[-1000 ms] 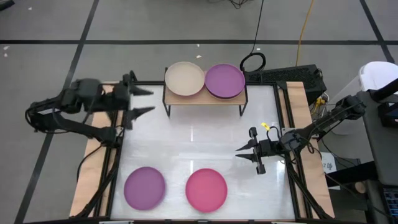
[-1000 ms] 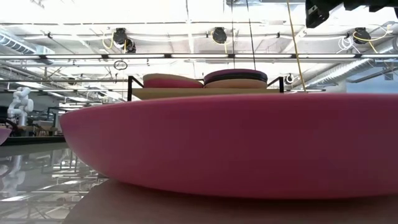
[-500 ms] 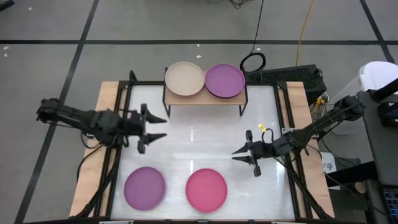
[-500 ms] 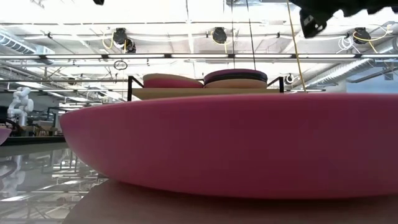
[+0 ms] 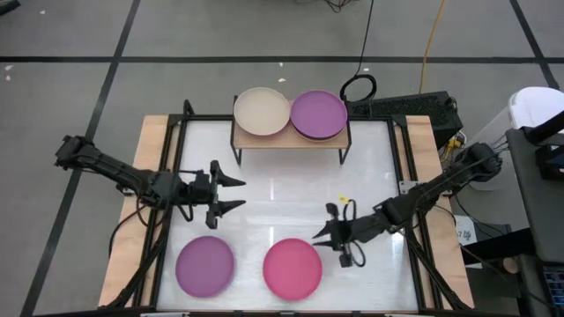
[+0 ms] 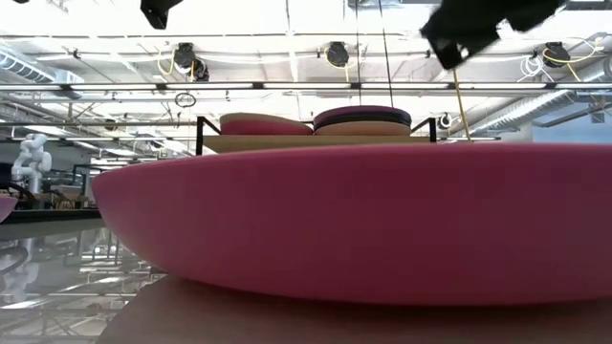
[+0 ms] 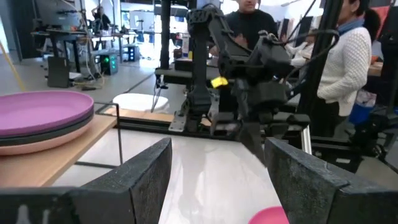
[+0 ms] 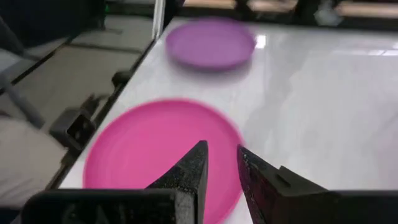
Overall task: Place and stack plates onto a shelf
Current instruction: Stack the pink plate on top of the light brown plate on the shelf
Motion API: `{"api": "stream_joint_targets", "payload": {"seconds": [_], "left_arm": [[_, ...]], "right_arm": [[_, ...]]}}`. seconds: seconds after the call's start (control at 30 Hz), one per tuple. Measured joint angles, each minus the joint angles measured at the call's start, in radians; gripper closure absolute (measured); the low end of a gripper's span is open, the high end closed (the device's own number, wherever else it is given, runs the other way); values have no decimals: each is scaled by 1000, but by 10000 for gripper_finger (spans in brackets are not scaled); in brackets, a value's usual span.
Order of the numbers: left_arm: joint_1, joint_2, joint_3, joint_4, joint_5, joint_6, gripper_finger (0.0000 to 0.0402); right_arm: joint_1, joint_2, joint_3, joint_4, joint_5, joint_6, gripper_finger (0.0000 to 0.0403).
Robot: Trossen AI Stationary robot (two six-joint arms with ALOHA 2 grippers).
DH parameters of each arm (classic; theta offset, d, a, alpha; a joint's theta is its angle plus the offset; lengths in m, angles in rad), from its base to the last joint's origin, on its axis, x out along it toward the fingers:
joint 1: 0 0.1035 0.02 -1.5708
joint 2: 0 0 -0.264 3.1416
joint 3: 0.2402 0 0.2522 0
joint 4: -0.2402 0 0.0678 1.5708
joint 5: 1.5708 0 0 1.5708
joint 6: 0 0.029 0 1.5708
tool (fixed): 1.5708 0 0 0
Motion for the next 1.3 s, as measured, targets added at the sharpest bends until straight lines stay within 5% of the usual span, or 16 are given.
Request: {"api": "stream_joint_targets", "payload": {"seconds": [0.3,0.8,1.3], "left_arm": [[-8,0,0,-24,-2,3,142],[-7,27,1,-17,-23,-2,142],[23,79,1,7,-26,-1,142]], "right_arm": [[-35,136,12,27,-83,35,334],[-105,253,122,-187,-177,138,332],[-152,351,120,-147,-261,147,216]]}}
